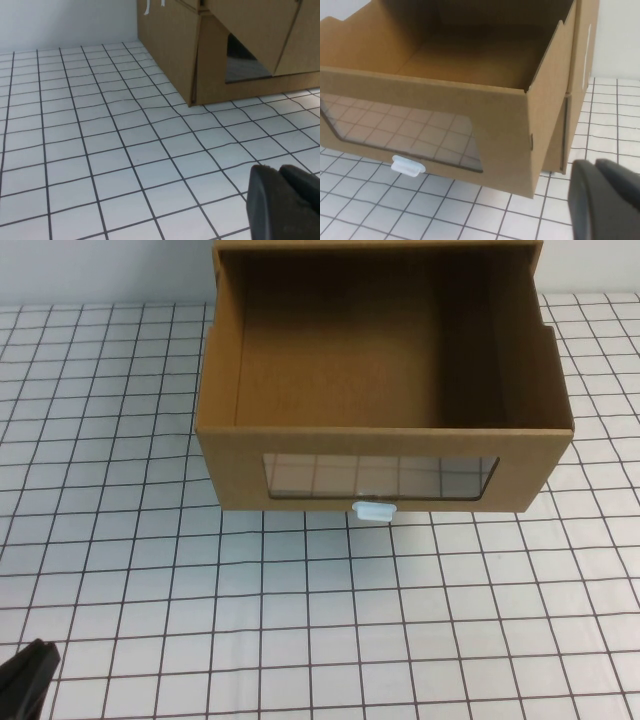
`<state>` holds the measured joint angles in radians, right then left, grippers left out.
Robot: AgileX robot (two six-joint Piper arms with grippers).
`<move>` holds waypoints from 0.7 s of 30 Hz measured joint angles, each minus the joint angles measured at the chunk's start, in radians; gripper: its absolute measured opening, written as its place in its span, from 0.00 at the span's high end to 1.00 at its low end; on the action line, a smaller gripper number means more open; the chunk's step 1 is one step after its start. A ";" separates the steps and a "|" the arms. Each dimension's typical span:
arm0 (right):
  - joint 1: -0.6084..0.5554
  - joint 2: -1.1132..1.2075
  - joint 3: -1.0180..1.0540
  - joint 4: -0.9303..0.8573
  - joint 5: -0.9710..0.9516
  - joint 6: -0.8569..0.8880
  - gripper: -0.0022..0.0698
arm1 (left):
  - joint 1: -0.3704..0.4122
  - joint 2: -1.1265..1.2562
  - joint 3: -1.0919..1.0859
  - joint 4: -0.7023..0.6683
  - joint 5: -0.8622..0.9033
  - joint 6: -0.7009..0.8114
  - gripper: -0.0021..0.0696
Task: Open the shoe box
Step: 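Pull the top drawer of the cardboard box fully open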
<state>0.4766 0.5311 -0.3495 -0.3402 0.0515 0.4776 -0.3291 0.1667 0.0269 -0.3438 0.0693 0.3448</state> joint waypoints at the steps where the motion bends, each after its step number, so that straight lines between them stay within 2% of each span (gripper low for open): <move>1: 0.000 0.000 0.000 0.000 0.000 0.000 0.99 | 0.000 0.000 0.000 0.000 0.000 0.000 0.98; 6: -0.002 0.000 0.000 -0.010 0.000 0.000 0.99 | 0.000 0.000 0.000 0.000 0.000 -0.001 0.98; 14: -0.007 -0.007 0.000 -0.184 0.049 0.000 0.99 | 0.000 0.000 0.000 0.000 0.002 -0.001 0.98; 17: -0.082 -0.039 0.019 -0.197 0.098 0.000 0.99 | 0.000 0.000 0.000 0.000 0.002 -0.001 0.98; 21: -0.268 -0.132 0.116 -0.204 0.041 0.000 0.99 | 0.000 0.000 0.000 0.000 0.002 -0.001 0.98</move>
<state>0.2085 0.3995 -0.2340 -0.5440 0.0920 0.4776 -0.3291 0.1667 0.0269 -0.3438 0.0709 0.3442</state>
